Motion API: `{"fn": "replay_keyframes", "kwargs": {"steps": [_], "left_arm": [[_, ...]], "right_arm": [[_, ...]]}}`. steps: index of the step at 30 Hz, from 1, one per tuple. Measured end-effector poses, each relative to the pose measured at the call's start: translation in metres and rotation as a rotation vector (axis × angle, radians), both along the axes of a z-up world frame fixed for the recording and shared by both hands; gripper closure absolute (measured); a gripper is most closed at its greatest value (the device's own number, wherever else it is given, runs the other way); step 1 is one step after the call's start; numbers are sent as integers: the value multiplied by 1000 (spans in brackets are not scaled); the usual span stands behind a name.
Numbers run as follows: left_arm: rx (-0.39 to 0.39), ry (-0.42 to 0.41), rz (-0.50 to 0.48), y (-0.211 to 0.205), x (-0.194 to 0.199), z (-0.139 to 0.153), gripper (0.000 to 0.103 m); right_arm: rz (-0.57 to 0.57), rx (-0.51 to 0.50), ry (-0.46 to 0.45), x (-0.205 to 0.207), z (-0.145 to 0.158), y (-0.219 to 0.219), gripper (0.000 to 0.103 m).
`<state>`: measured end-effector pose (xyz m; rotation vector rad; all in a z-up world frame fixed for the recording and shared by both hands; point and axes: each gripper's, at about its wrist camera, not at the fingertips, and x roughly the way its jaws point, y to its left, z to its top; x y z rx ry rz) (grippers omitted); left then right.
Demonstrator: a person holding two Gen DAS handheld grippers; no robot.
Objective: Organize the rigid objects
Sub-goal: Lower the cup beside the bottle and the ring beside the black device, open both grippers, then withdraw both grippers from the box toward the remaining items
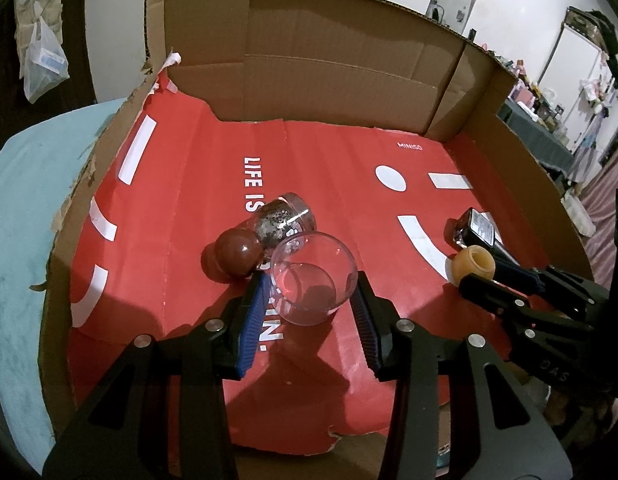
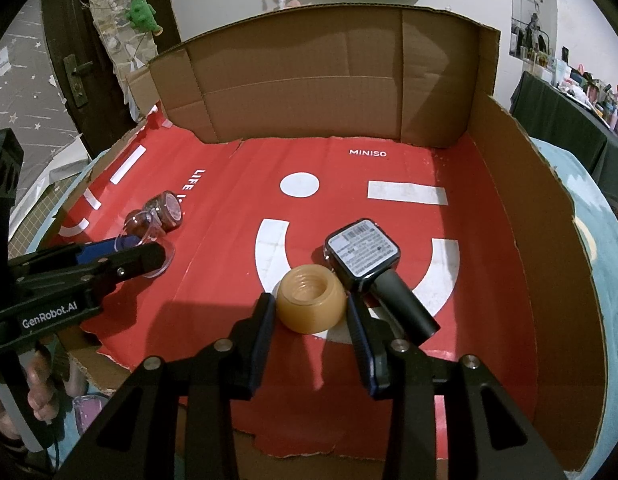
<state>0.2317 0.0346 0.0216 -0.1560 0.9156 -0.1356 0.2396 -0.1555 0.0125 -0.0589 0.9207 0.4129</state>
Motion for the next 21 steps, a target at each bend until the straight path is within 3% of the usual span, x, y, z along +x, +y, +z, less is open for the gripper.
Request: {"fn": "replay_keyframes", "kwargs": {"steps": [7, 10, 12, 16, 21], "left_arm": [[10, 12, 10, 1, -1, -2, 61], [3, 4, 15, 1, -3, 1, 49], [10, -11, 16, 1, -6, 4, 48], [33, -25, 7, -3, -10, 8, 43], [29, -35, 0, -5, -15, 13, 43]], "right_arm": [[-1, 4, 3, -1, 0, -1, 63], [-2, 8, 5, -2, 0, -2, 63], [-3, 12, 6, -3, 0, -2, 62], [-4, 11, 3, -6, 2, -2, 52], [-2, 10, -5, -10, 5, -1, 52]]}}
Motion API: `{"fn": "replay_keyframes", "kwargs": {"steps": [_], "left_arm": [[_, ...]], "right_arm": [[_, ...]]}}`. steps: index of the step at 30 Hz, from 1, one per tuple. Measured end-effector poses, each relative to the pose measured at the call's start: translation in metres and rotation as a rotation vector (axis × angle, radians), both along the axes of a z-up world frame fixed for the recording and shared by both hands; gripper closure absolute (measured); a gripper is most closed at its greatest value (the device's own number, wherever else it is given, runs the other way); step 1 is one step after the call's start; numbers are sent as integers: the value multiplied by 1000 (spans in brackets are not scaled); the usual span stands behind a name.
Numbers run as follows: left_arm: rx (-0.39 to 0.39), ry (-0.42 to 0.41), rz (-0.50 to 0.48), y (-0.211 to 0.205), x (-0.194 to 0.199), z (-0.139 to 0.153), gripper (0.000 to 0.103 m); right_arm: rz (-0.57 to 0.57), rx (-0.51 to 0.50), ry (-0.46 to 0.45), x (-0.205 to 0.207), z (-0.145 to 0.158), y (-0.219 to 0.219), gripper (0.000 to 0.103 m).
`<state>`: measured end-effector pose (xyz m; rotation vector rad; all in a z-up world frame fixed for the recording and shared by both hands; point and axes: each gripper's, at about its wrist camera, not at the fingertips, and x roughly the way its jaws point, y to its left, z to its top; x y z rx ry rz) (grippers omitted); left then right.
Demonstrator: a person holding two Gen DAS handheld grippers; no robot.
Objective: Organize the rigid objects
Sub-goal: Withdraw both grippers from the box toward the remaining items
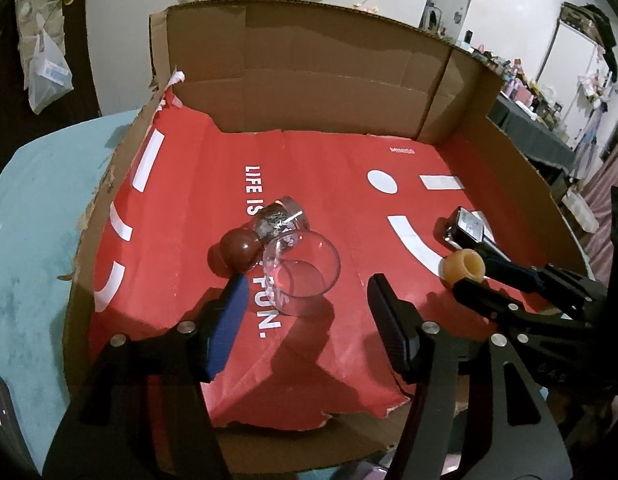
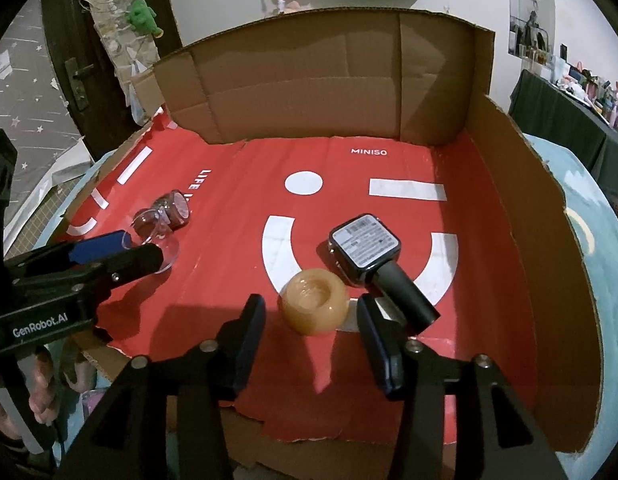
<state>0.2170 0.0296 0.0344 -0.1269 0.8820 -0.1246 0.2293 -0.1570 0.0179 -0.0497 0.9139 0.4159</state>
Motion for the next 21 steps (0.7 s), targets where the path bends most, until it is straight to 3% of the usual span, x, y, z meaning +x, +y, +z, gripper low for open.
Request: {"fn": "replay_keyframes", "kwargs": {"steps": [2, 9, 12, 16, 19, 21], "left_arm": [[-5, -4, 2, 0, -2, 2, 43], [-11, -27, 18, 3, -12, 11, 26], [-6, -39, 18, 1, -17, 15, 15], [4, -56, 22, 0, -24, 20, 13], [7, -68, 29, 0, -29, 22, 4], [8, -79, 33, 0, -33, 25, 4]], "right_arm": [[1, 1, -5, -2, 2, 0, 51], [-2, 5, -32, -11, 11, 0, 43], [0, 5, -49, -15, 15, 0, 36], [6, 11, -73, -23, 22, 0, 28], [6, 16, -97, -29, 27, 0, 21], [5, 21, -115, -34, 32, -2, 16]]}}
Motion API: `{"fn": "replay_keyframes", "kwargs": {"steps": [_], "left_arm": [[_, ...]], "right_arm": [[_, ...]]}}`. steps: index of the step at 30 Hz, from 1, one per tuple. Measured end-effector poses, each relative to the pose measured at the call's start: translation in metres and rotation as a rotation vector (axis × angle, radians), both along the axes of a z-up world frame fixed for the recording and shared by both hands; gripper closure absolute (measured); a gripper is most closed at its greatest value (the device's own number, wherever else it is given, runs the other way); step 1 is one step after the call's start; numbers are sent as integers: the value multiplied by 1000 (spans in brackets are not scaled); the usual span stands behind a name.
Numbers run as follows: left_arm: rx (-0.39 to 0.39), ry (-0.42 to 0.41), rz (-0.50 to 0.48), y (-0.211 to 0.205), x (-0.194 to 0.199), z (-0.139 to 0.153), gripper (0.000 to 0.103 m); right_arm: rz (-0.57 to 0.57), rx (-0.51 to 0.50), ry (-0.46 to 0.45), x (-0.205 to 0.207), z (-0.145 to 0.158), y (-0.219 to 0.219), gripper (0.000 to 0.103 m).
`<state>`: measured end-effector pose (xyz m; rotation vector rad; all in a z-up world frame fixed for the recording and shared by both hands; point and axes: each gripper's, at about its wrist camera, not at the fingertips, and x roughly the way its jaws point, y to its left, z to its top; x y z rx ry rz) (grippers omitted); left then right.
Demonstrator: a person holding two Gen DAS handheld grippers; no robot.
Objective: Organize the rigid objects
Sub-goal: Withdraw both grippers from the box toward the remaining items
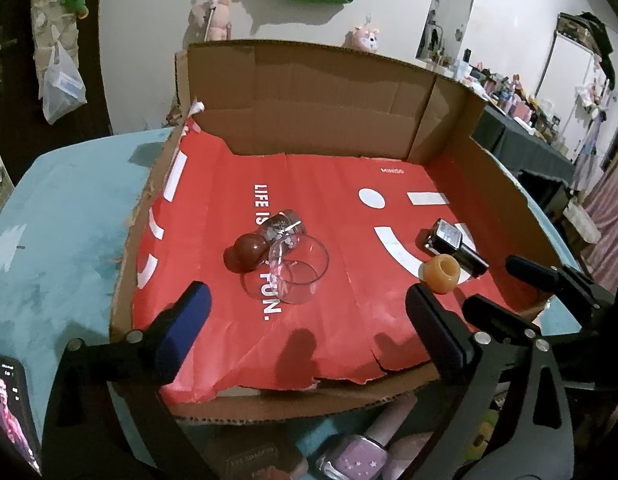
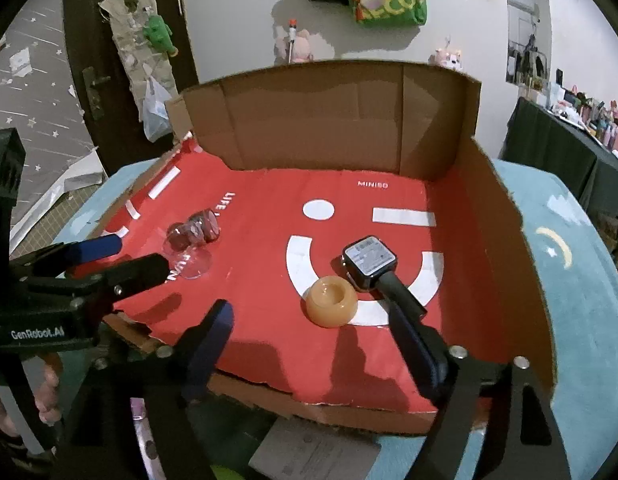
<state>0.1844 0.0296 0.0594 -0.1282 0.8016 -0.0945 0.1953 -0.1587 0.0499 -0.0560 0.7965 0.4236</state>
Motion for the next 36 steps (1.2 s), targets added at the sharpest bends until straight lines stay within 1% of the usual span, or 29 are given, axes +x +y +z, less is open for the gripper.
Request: {"fn": "replay_keyframes", "kwargs": {"steps": [8, 15, 21, 28, 36], "left_arm": [[35, -29, 10, -4, -14, 7, 0], [59, -35, 12, -8, -25, 10, 0], [43, -34, 2, -11, -35, 13, 0], [81, -34, -19, -22, -50, 13, 0], [77, -30, -24, -24, -60, 13, 0]], "right_arm": [[5, 20, -46, -15, 11, -3, 1], [7, 42, -65, -27, 18, -7, 0], [3, 52, -76, -37, 22, -10, 0], [5, 63, -79, -49, 24, -14, 0], [10, 67, -79, -61, 25, -15, 0]]}}
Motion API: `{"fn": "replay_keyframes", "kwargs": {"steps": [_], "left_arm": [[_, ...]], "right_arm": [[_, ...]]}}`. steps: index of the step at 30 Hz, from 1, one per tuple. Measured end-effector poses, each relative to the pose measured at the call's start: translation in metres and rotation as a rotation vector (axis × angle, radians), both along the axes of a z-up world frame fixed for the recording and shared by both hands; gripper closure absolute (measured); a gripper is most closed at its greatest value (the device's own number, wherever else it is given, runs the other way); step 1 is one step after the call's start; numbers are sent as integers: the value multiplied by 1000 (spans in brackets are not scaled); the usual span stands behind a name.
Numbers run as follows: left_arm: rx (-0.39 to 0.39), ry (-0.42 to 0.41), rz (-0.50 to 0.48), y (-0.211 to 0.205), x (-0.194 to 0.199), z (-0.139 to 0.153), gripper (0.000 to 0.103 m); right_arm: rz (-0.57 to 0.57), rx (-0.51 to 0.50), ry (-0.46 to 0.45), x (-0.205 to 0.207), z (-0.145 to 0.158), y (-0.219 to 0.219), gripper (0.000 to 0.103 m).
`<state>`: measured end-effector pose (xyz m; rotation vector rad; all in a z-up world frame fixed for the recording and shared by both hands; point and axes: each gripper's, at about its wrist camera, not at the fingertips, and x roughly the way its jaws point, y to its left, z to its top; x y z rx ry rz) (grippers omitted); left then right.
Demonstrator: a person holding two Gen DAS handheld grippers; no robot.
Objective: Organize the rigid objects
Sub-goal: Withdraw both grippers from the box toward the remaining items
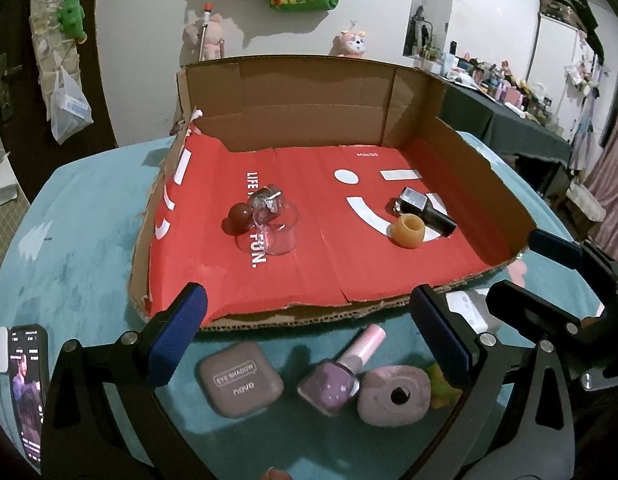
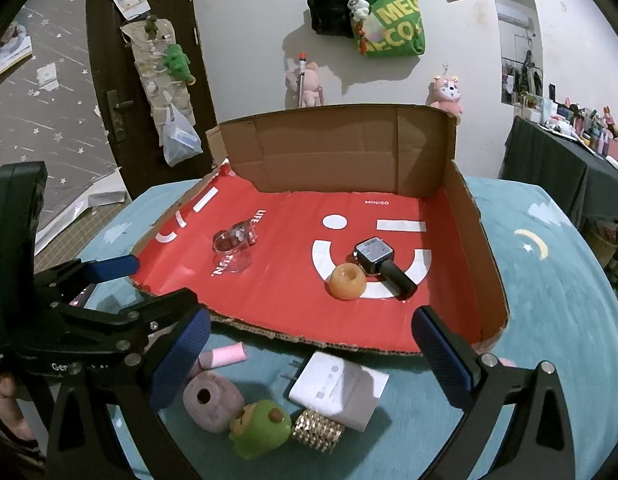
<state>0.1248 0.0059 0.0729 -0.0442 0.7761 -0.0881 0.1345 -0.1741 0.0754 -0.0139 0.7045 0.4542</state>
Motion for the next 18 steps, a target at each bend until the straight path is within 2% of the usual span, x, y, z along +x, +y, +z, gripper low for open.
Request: {"fn": "replay_keyframes", "kwargs": {"steps": [18], "left_arm": [[2, 17, -19, -8, -34, -8, 0]], "right_arm": [[-6, -5, 0, -33, -6, -5, 0]]}}
